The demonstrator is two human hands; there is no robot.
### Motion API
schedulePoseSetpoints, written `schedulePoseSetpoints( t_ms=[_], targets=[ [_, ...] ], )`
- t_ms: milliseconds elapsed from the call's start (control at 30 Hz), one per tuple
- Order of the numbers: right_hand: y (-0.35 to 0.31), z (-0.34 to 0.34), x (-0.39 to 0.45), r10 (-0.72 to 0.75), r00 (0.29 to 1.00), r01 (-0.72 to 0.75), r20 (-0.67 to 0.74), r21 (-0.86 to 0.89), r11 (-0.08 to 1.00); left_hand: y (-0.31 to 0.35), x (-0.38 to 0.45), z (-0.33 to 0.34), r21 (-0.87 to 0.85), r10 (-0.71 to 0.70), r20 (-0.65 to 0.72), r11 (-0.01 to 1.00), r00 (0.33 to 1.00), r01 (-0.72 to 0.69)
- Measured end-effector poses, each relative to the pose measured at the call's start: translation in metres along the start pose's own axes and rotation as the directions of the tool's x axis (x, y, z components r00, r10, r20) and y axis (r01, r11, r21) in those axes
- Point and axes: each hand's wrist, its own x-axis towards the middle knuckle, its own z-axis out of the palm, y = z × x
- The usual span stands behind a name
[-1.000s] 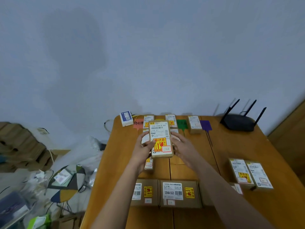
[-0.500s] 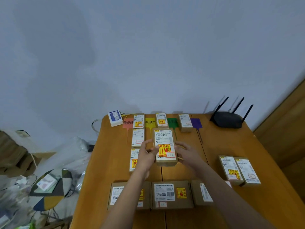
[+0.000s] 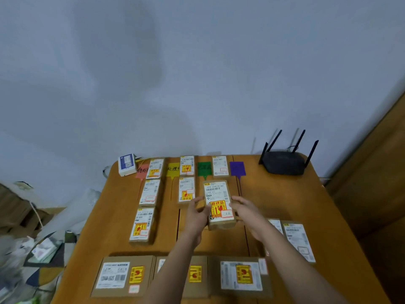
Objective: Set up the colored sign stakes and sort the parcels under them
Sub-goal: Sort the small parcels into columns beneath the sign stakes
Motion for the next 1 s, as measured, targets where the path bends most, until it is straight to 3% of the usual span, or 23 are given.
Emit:
schedulePoseSetpoints(
  t_ms=[433,733,1000],
  targets=[
    [0.008,-0.035,0.128,0.205,0.979,-0.205,-0.007,-0.064,0.977,-0.007,0.113,0.056,0.242,-0.158,0.056,0.96,0.986,0.14],
    [0.015,-0.018,0.223,0.314,0.949,-0.312,0.019,-0.052,0.949,-0.023,0.197,0.056,0.246,-0.299,0.031,0.927,0.954,0.283],
    [0.029,-0.021,0.256,0.353,0.936,-0.353,0.004,-0.036,0.935,-0.038,0.231,0.058,0.262,-0.3,0.064,0.925,0.952,0.274]
  ],
)
